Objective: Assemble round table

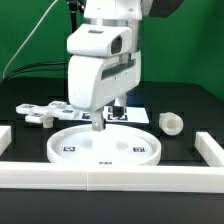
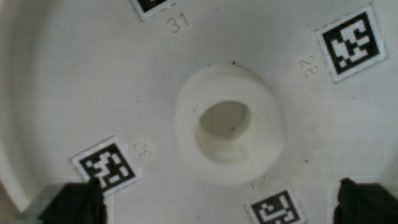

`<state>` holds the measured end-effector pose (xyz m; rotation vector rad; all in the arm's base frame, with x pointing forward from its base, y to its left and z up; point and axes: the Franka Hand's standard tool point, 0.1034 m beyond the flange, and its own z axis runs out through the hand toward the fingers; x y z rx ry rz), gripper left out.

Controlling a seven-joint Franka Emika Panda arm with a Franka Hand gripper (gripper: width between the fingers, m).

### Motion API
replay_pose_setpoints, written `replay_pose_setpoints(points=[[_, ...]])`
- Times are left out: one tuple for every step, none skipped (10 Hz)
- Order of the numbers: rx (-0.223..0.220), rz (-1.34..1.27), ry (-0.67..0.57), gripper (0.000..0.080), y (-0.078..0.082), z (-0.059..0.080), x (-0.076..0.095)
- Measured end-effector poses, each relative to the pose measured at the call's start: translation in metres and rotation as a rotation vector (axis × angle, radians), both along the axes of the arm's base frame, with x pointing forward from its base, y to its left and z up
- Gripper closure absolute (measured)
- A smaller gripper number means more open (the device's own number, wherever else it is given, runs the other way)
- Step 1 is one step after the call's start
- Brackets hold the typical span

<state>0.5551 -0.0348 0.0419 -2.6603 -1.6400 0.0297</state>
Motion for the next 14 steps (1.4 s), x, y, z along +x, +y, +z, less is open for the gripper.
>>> replay_pose_setpoints(points=[[0.003, -0.007, 0.001, 0.0150, -0.003, -0.013, 0.000], [0.006, -0.010, 0.009, 0.0150, -0.003, -0.024, 0.000], [0.008, -0.011, 0.016, 0.0150, -0.003, -0.031, 0.000], [0.008, -0.011, 0.018, 0.0150, -0.004, -0.034, 0.001], [0.008, -0.011, 0.018, 0.0150, -0.004, -0.034, 0.001], [0.008, -0.010, 0.018, 0.0160, -0.003, -0.034, 0.001], [0.008, -0.008, 0.016, 0.0160, -0.002, -0.033, 0.002], [0.008, -0.009, 0.017, 0.0347, -0.002, -0.034, 0.001], [0.008, -0.009, 0.016, 0.0393, -0.002, -0.034, 0.001], [0.008, -0.009, 0.016, 0.0393, -0.002, -0.034, 0.001], [0.008, -0.009, 0.016, 0.0393, -0.002, -0.034, 0.001], [0.008, -0.009, 0.016, 0.0393, -0.002, -0.034, 0.001], [0.008, -0.009, 0.016, 0.0393, -0.002, -0.034, 0.001], [0.008, -0.009, 0.016, 0.0393, -0.002, -0.034, 0.001]])
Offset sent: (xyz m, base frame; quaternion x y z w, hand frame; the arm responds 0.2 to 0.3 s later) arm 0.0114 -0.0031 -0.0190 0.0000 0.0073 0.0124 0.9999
